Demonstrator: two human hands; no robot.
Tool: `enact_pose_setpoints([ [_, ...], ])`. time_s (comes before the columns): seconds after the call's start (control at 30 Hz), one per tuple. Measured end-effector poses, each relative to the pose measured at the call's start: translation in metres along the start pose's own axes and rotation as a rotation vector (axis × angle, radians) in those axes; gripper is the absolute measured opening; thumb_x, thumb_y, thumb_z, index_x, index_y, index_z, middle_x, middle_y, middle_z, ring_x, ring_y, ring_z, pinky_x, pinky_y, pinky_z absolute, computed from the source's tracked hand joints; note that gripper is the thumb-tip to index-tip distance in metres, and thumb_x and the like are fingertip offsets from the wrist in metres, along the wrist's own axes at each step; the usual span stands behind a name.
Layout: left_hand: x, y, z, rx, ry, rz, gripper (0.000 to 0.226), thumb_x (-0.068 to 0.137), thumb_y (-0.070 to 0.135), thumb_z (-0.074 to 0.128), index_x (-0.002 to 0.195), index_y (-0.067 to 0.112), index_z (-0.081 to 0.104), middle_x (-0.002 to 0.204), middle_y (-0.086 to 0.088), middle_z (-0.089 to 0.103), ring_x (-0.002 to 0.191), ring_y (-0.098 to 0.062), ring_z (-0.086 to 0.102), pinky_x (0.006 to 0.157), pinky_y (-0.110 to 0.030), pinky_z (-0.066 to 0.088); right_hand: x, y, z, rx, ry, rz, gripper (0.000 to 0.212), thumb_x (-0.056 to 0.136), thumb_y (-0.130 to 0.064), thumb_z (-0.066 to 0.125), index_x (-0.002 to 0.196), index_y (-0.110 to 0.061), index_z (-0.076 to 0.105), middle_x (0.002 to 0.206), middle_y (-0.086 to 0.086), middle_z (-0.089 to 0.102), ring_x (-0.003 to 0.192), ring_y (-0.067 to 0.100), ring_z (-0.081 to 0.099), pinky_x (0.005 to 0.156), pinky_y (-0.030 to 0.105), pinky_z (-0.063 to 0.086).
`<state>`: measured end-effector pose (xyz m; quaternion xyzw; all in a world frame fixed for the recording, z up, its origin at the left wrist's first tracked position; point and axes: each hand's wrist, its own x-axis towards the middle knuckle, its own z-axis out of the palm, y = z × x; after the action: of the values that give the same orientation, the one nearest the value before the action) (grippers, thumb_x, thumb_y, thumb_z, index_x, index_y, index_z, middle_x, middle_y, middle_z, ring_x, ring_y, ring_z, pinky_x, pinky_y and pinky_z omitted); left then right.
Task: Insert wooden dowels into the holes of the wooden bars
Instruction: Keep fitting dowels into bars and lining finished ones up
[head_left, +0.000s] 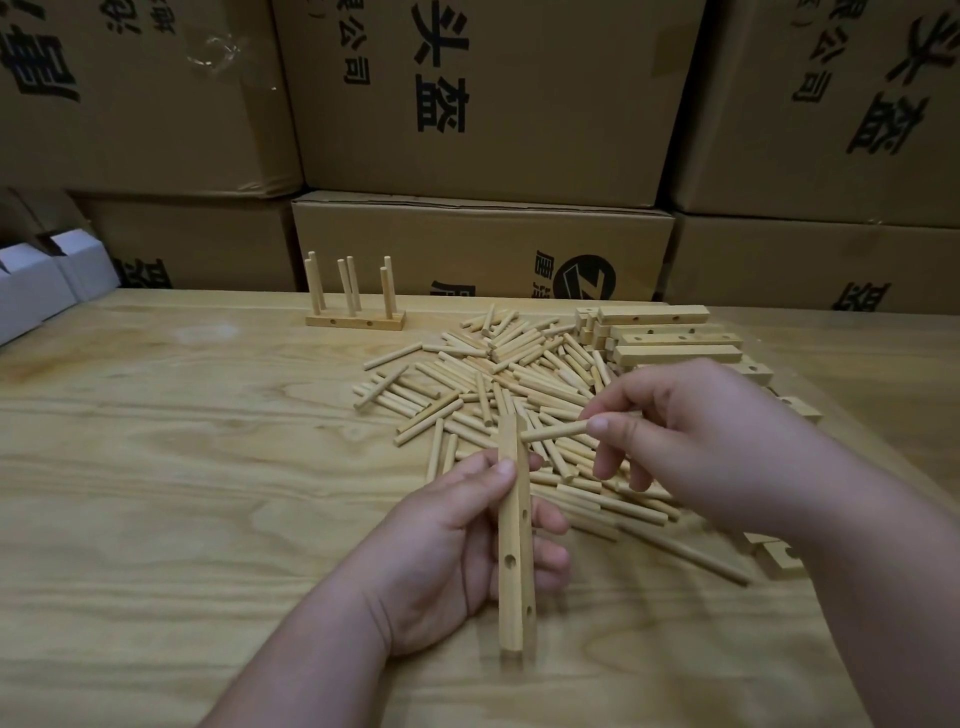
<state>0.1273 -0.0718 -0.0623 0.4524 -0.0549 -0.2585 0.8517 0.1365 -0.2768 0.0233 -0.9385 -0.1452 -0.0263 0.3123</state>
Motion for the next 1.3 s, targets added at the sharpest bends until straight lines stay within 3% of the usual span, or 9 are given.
enact_pose_setpoints([
  [0.13, 0.0, 0.0, -0.001, 0.012, -0.003, 0.01, 0.023, 0.084, 0.026, 0.071, 0.104, 0.016, 0.076, 0.092, -0.02, 0.07, 0.077, -0.031, 0.073, 0.069, -0.046, 0.063, -0.002, 0.001, -0.006, 0.019, -0.04, 0.047, 0.022, 0.101, -0.038, 0.054, 0.087, -0.032, 0.07, 0.069, -0.014, 0.074, 0.056, 0.004, 0.066, 0.047, 0.02, 0.046],
  [0.37, 0.001, -0.003, -0.002, 0.075, -0.042, 0.019, 0.025, 0.079, 0.025, 0.075, 0.103, 0.019, 0.078, 0.087, -0.008, 0.071, 0.074, -0.019, 0.071, 0.065, -0.039, 0.061, -0.003, -0.001, -0.008, 0.071, -0.025, 0.068, 0.035, 0.101, -0.05, 0.046, 0.085, -0.03, 0.07, 0.064, -0.007, 0.073, 0.056, 0.008, 0.067, 0.056, 0.029, 0.048],
  [0.53, 0.003, -0.003, -0.001, 0.068, -0.021, 0.027, 0.024, 0.079, 0.021, 0.073, 0.102, 0.018, 0.078, 0.087, -0.01, 0.071, 0.074, -0.021, 0.07, 0.068, -0.041, 0.063, -0.003, 0.006, -0.014, 0.148, 0.071, 0.116, 0.042, 0.094, -0.063, 0.034, 0.091, -0.034, 0.065, 0.067, -0.004, 0.073, 0.058, 0.015, 0.066, 0.063, 0.048, 0.058],
  [0.67, 0.003, -0.003, -0.001, 0.035, -0.004, 0.03, 0.022, 0.078, 0.018, 0.072, 0.099, 0.016, 0.079, 0.087, -0.011, 0.072, 0.073, -0.022, 0.071, 0.068, -0.043, 0.063, -0.001, 0.018, -0.016, -0.155, -0.05, 0.252, 0.025, 0.1, -0.041, 0.049, 0.086, -0.033, 0.068, 0.065, -0.008, 0.072, 0.057, 0.009, 0.066, 0.061, 0.038, 0.06],
  [0.8, 0.004, -0.003, -0.003, 0.043, -0.021, 0.024, 0.028, 0.077, 0.019, 0.075, 0.104, 0.017, 0.078, 0.091, -0.013, 0.071, 0.079, -0.024, 0.071, 0.07, -0.044, 0.063, 0.0, 0.022, -0.002, -0.392, -0.29, 0.346, 0.012, 0.085, -0.045, 0.07, 0.08, -0.034, 0.071, 0.073, -0.011, 0.07, 0.07, 0.004, 0.064, 0.053, 0.023, 0.048],
  [0.93, 0.005, -0.003, -0.005, 0.057, -0.027, 0.022, 0.034, 0.075, 0.024, 0.077, 0.108, 0.019, 0.077, 0.099, -0.014, 0.07, 0.083, -0.025, 0.072, 0.07, -0.042, 0.063, 0.005, 0.027, 0.015, -0.431, -0.324, 0.361, 0.017, 0.075, -0.048, 0.079, 0.077, -0.033, 0.071, 0.08, -0.012, 0.068, 0.076, 0.006, 0.062, 0.062, 0.027, 0.052],
  [1.1, 0.006, -0.003, -0.005, 0.06, -0.024, 0.031, 0.04, 0.076, 0.035, 0.077, 0.116, 0.026, 0.074, 0.103, -0.013, 0.069, 0.088, -0.027, 0.071, 0.069, -0.04, 0.063, 0.005, 0.029, 0.019, -0.46, -0.314, 0.333, 0.015, 0.08, -0.045, 0.075, 0.076, -0.031, 0.07, 0.076, -0.009, 0.069, 0.074, 0.009, 0.063, 0.063, 0.031, 0.056],
  [1.2, 0.007, -0.003, -0.005, 0.057, -0.028, 0.035, 0.044, 0.078, 0.035, 0.075, 0.121, 0.026, 0.071, 0.101, -0.012, 0.068, 0.09, -0.028, 0.07, 0.072, -0.042, 0.063, 0.004, 0.023, 0.006, -0.327, -0.204, 0.292, 0.014, 0.085, -0.039, 0.067, 0.077, -0.027, 0.071, 0.071, -0.006, 0.071, 0.067, 0.011, 0.067, 0.06, 0.034, 0.059],
  [1.3, 0.006, -0.004, -0.006, 0.044, -0.037, 0.033, 0.039, 0.084, 0.024, 0.071, 0.123, 0.022, 0.07, 0.102, -0.014, 0.069, 0.089, -0.029, 0.071, 0.073, -0.044, 0.063, 0.002, 0.012, -0.01, 0.033, -0.033, 0.219, 0.01, 0.088, -0.027, 0.065, 0.079, -0.026, 0.069, 0.069, -0.004, 0.073, 0.056, 0.014, 0.063, 0.053, 0.039, 0.053],
])
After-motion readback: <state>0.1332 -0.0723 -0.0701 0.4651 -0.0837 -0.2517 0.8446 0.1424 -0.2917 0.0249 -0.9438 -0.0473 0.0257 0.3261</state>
